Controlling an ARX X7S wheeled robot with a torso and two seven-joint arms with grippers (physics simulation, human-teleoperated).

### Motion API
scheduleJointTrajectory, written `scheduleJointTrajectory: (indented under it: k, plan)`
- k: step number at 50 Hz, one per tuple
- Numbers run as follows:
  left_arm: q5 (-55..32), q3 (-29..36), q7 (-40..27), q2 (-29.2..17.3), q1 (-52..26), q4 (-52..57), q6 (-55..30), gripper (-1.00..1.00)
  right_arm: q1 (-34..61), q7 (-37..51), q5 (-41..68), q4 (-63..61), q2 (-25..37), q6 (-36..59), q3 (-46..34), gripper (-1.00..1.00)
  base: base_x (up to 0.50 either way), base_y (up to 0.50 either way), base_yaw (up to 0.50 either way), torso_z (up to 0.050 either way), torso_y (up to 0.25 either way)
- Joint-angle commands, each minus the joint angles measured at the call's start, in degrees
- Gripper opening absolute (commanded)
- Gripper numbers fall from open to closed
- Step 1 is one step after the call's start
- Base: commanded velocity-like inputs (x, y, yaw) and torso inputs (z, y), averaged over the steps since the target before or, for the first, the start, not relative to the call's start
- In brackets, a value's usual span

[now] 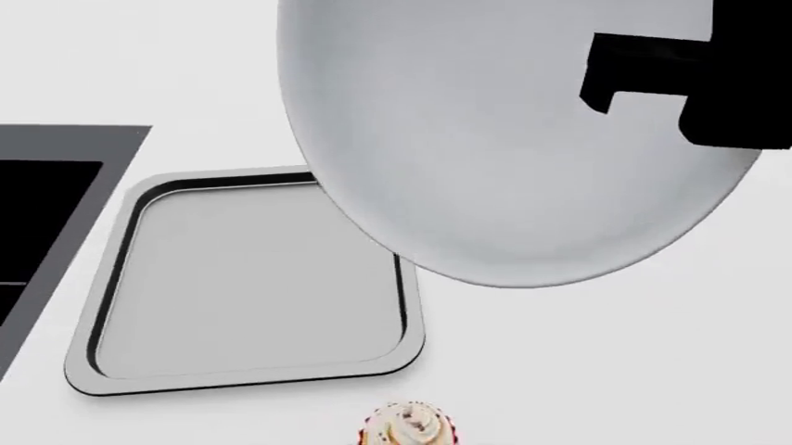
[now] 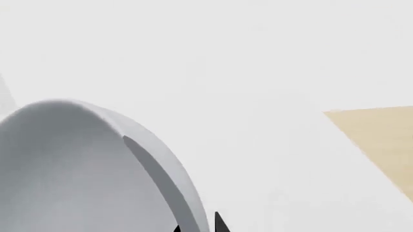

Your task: Move the fresh-baked cupcake off the tray onto the counter, and place the bowl used for mixing into the sink.

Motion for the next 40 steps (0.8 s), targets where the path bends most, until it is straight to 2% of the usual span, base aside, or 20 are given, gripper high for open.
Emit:
scheduleJointTrajectory:
  k: [1, 40]
  plan:
    - [0.01, 0.27, 0.14, -0.23, 0.11, 0.08, 0.15, 1.0, 3.74, 0.36, -0.86, -0.14, -0.47, 1.24, -0.29, -1.0, -0.02, 0.5, 0.0, 0.0, 0.0]
    - [-0.27, 0.73, 0.46, -0.73, 0.11, 0.5, 1.1, 1.0, 1.74, -1.22, -2.56, -0.97, 0.47, 0.6, -0.86, -1.0, -0.01, 0.5, 0.0, 0.0, 0.0]
